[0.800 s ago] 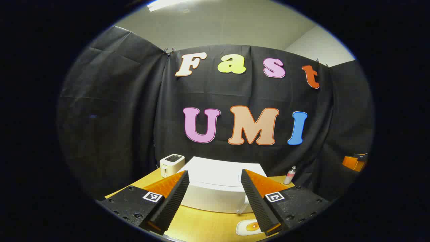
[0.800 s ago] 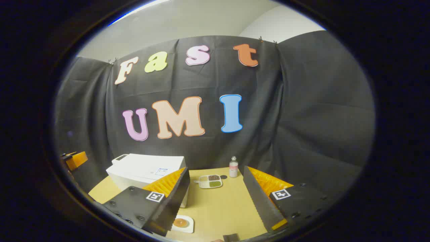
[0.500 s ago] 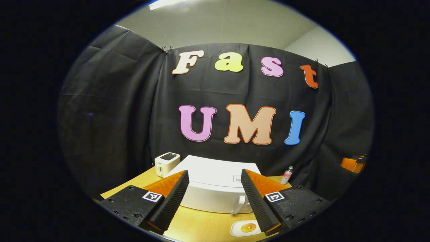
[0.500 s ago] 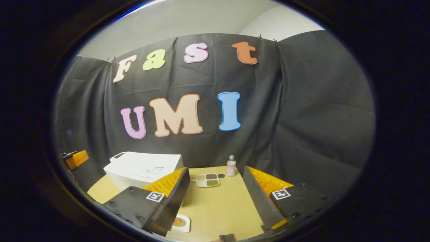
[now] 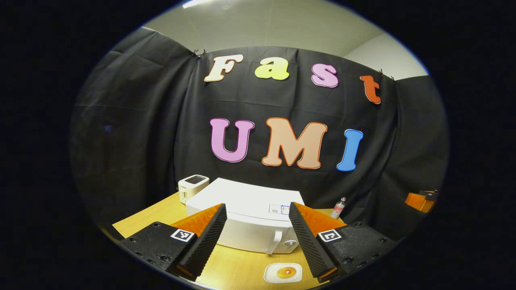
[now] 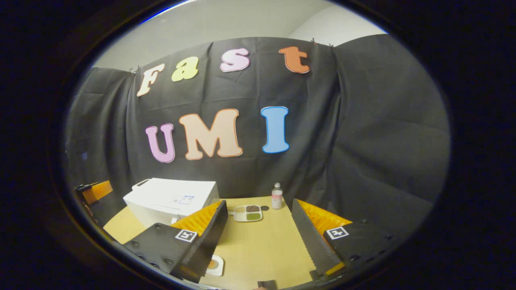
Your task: Open the microwave oven with the left hand, put the food in, and close the microwave oven.
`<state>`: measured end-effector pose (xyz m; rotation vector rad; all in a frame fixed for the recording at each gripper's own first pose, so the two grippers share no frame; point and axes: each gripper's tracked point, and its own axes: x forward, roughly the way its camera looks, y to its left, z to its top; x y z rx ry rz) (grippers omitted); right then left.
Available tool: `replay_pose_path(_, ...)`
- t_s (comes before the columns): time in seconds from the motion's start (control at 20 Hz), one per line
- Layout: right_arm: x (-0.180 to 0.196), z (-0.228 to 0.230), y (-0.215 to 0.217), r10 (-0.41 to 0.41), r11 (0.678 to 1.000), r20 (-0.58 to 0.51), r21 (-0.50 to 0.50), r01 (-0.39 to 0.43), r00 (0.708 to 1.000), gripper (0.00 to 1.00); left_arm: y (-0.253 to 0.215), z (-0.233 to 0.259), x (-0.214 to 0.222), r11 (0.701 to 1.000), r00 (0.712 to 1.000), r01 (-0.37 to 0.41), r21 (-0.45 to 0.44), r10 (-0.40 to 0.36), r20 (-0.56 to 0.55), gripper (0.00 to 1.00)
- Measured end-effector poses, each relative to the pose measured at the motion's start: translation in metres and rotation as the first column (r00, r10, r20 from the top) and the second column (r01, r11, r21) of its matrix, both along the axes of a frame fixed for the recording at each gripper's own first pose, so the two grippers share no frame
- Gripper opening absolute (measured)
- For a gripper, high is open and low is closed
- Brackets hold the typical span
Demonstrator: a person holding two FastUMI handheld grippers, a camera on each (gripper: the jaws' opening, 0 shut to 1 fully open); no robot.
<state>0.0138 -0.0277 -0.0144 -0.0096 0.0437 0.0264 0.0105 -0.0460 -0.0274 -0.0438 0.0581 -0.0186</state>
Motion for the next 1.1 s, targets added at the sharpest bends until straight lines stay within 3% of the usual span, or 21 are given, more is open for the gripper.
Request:
replay_pose_path(0.25, -0.001, -0.007, -0.011, 0.001, 1.000, -0.016, 0.002, -0.001, 1.000, 0.93, -0.011, -0.025, 0.003, 1.000, 0.999, 0.004, 0.030, -0.003, -0.046, 0.96)
replay_pose_path(0.55, -0.004, -0.017, -0.018, -0.012, 1.000, -0.034, -0.012, 0.012, 0.999, 0.93, -0.034, -0.081, 0.013, 0.994, 0.987, 0.074, 0.076, -0.062, -0.150, 0.96)
replay_pose_path(1.1, -0.015, -0.041, -0.030, -0.061, 0.998, -0.083, 0.026, 0.064, 0.995, 0.93, -0.057, -0.210, 0.044, 0.979, 0.912, 0.192, 0.068, -0.153, -0.382, 0.97)
